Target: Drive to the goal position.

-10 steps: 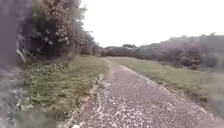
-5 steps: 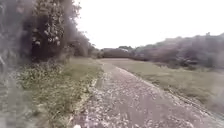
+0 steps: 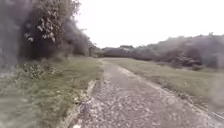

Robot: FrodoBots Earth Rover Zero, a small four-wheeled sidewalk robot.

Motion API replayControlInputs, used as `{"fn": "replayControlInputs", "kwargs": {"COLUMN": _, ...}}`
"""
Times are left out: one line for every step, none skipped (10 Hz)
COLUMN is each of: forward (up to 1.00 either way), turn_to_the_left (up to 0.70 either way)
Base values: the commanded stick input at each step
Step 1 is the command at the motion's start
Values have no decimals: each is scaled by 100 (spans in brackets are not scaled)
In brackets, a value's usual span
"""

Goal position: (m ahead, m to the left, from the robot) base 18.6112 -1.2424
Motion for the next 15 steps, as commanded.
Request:
{"fn": "replayControlInputs", "kwargs": {"forward": 100, "turn_to_the_left": 0}}
{"fn": "replayControlInputs", "kwargs": {"forward": 100, "turn_to_the_left": 0}}
{"fn": "replayControlInputs", "kwargs": {"forward": 100, "turn_to_the_left": -3}}
{"fn": "replayControlInputs", "kwargs": {"forward": 100, "turn_to_the_left": -8}}
{"fn": "replayControlInputs", "kwargs": {"forward": 100, "turn_to_the_left": -17}}
{"fn": "replayControlInputs", "kwargs": {"forward": 100, "turn_to_the_left": -30}}
{"fn": "replayControlInputs", "kwargs": {"forward": 100, "turn_to_the_left": -33}}
{"fn": "replayControlInputs", "kwargs": {"forward": 100, "turn_to_the_left": -28}}
{"fn": "replayControlInputs", "kwargs": {"forward": 100, "turn_to_the_left": -17}}
{"fn": "replayControlInputs", "kwargs": {"forward": 100, "turn_to_the_left": -6}}
{"fn": "replayControlInputs", "kwargs": {"forward": 100, "turn_to_the_left": 0}}
{"fn": "replayControlInputs", "kwargs": {"forward": 100, "turn_to_the_left": 0}}
{"fn": "replayControlInputs", "kwargs": {"forward": 100, "turn_to_the_left": 0}}
{"fn": "replayControlInputs", "kwargs": {"forward": 100, "turn_to_the_left": 0}}
{"fn": "replayControlInputs", "kwargs": {"forward": 100, "turn_to_the_left": 0}}
